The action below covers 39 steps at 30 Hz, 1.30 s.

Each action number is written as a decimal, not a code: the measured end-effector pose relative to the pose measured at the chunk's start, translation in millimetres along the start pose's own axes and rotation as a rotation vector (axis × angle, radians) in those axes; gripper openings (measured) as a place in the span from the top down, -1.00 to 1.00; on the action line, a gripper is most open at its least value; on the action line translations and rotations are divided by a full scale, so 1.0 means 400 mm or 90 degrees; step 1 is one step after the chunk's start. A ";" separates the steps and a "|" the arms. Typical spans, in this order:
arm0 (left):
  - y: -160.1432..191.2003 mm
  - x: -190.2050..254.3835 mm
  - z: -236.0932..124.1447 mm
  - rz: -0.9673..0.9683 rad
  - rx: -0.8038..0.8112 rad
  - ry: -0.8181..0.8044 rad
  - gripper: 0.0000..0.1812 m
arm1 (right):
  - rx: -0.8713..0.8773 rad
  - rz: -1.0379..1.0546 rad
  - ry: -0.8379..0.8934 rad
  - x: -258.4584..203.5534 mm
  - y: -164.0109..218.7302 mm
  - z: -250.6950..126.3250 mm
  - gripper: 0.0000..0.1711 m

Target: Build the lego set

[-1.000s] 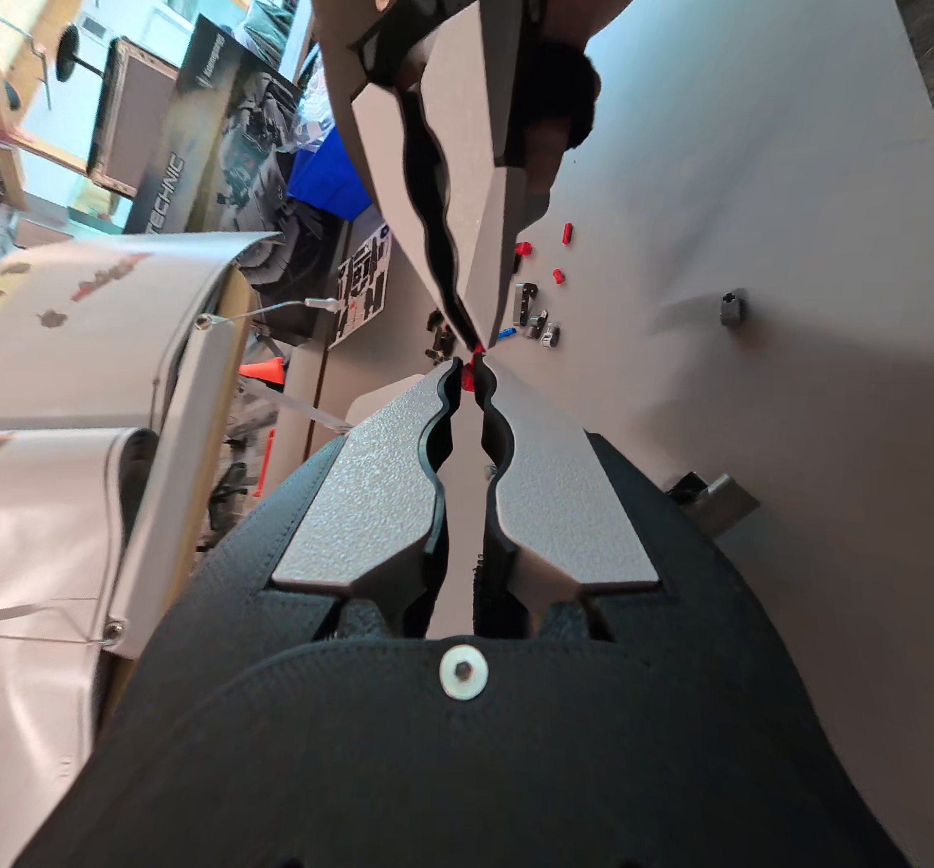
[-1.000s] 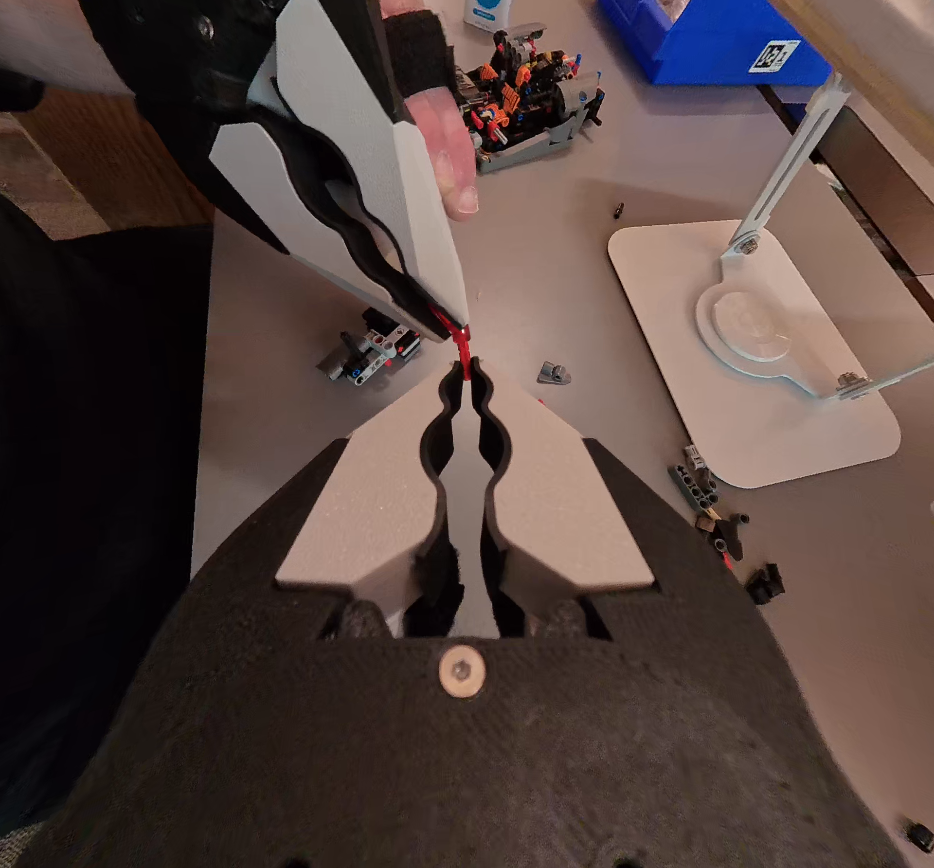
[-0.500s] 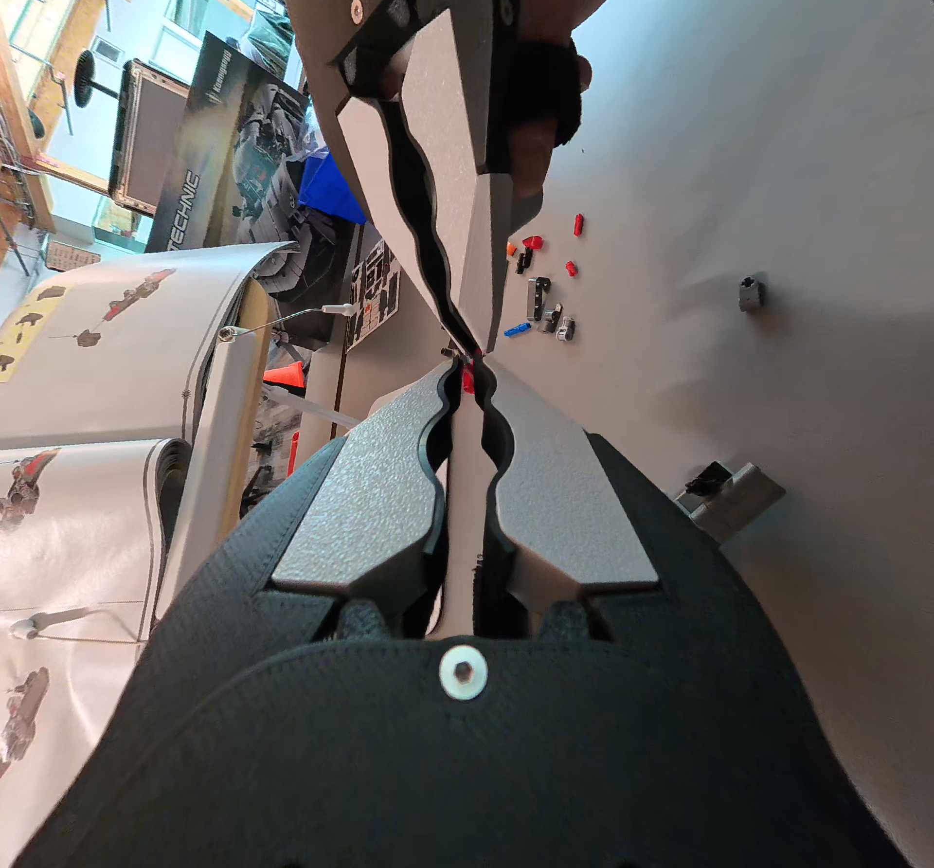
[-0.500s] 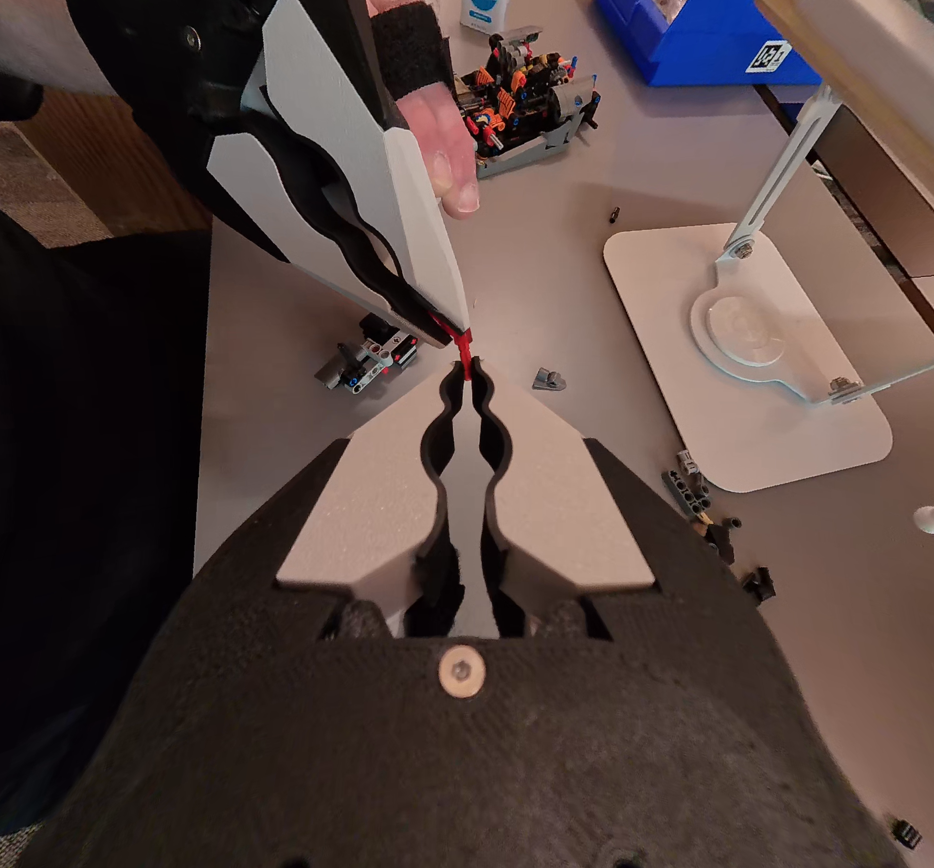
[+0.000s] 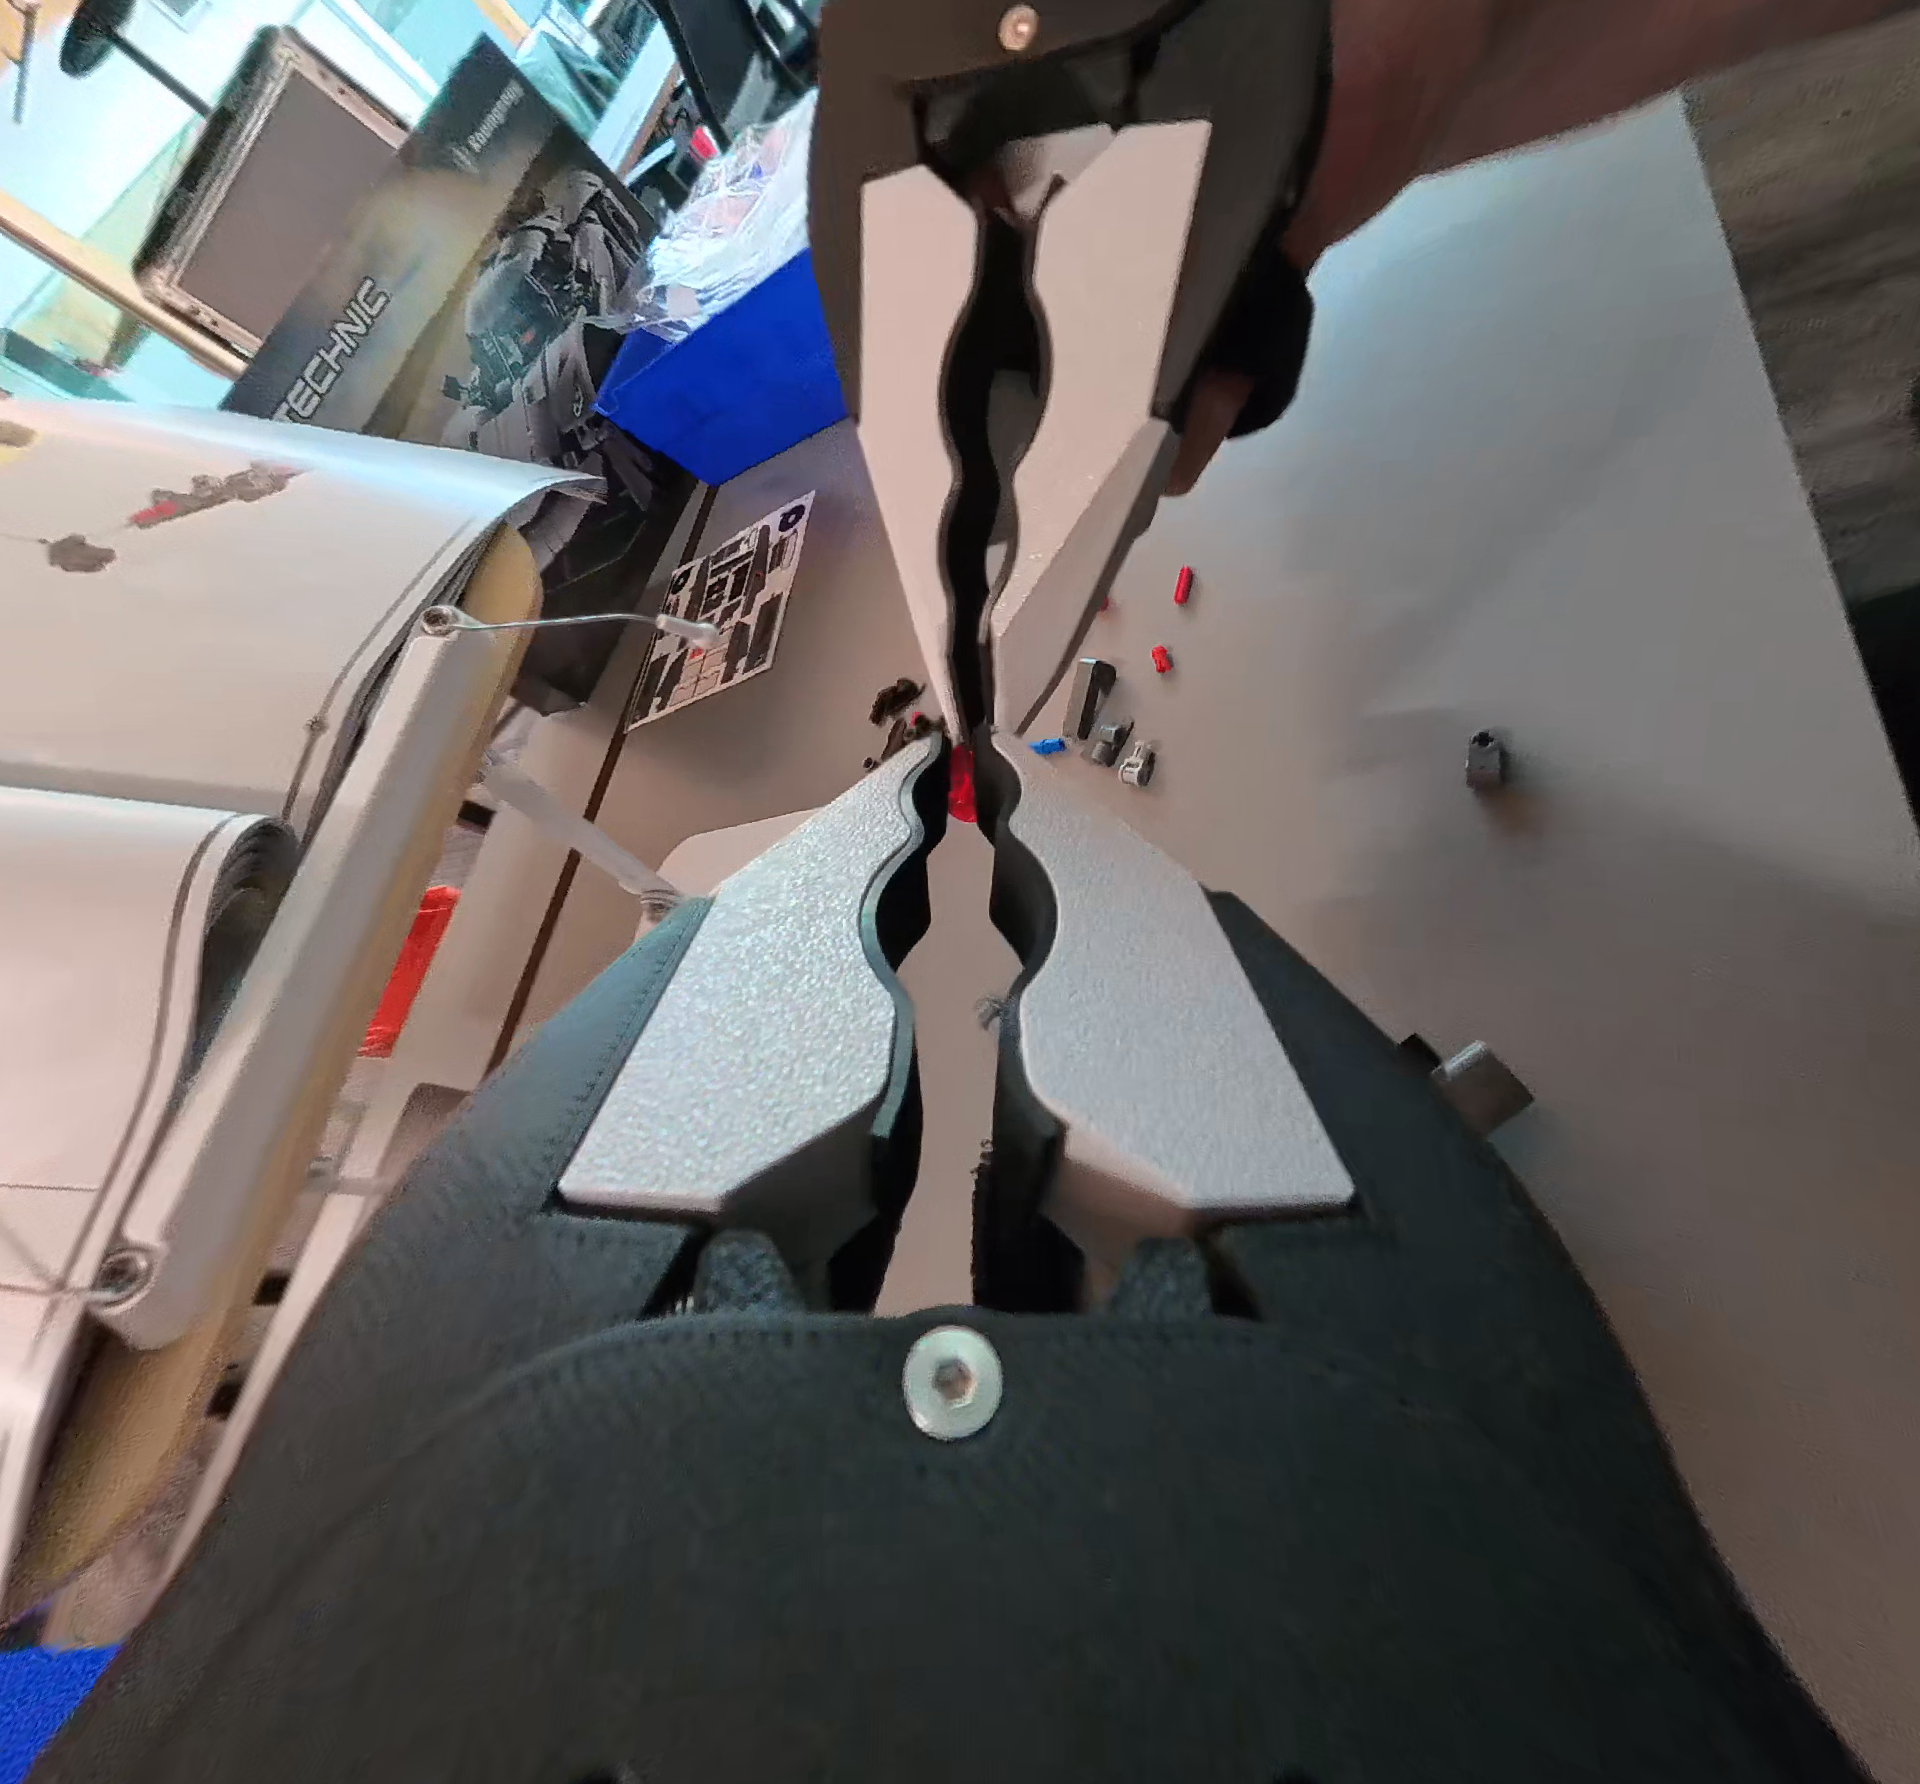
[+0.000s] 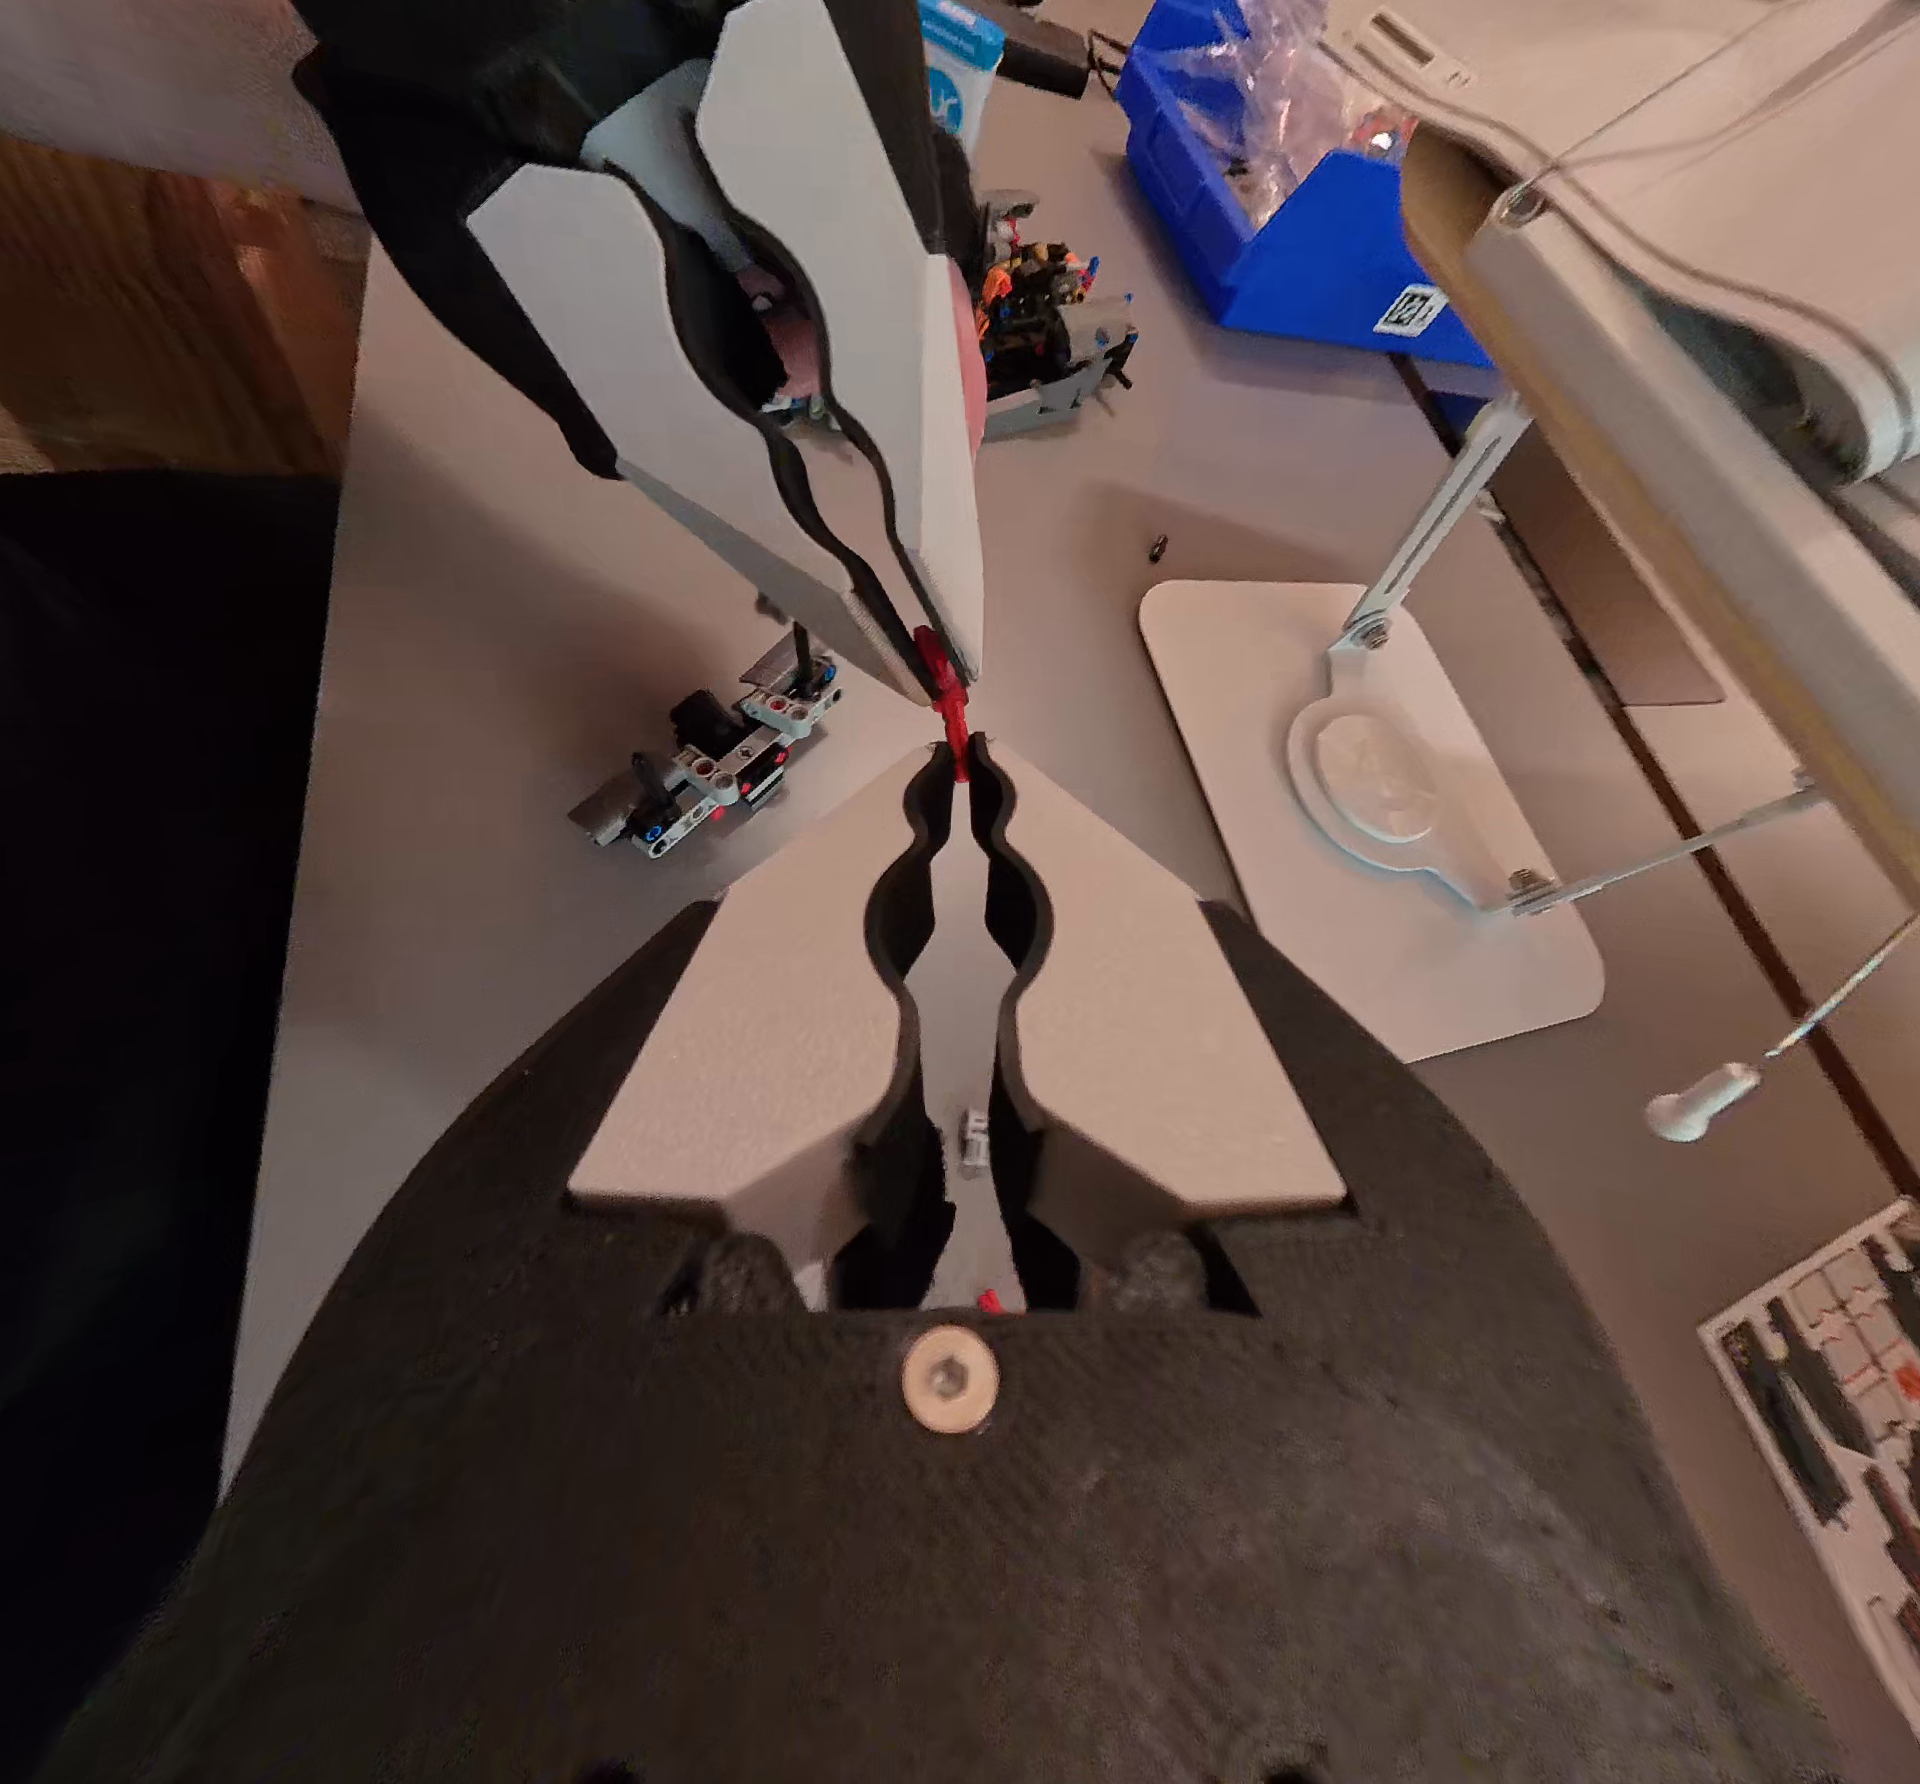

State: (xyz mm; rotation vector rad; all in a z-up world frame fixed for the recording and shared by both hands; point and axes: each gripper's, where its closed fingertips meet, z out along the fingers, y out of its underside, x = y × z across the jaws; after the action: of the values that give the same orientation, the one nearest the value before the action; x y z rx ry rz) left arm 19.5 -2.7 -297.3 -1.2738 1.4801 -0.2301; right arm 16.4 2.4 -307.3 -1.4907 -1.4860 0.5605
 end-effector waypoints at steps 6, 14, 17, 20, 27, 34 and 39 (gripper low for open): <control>-0.020 -0.025 -0.013 -0.089 0.059 0.021 0.98 | 0.020 -0.084 0.074 0.008 -0.030 -0.012 1.00; -0.041 -0.047 -0.035 -0.167 0.121 0.037 0.98 | 0.031 -0.157 0.150 0.014 -0.063 -0.021 1.00; -0.044 -0.051 -0.039 -0.184 0.131 0.040 0.98 | 0.022 -0.188 0.174 0.015 -0.068 -0.022 1.00; -0.047 -0.056 -0.041 -0.207 0.137 0.046 0.98 | 0.013 -0.217 0.194 0.017 -0.073 -0.022 1.00; -0.056 -0.071 -0.046 -0.275 0.156 0.060 0.99 | 0.011 -0.252 0.217 0.022 -0.088 -0.021 1.00; -0.061 -0.085 -0.047 -0.334 0.190 0.059 0.98 | 0.034 -0.207 0.214 0.029 -0.097 -0.020 1.00; -0.071 -0.104 -0.048 -0.377 0.223 0.046 0.98 | 0.054 -0.157 0.216 0.042 -0.109 -0.026 1.00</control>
State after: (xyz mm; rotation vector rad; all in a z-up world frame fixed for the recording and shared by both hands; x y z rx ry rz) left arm 12.1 9.3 -245.2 -1.3895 1.0256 -0.8920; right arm 5.2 8.2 -261.1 -1.2423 -1.3347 0.2058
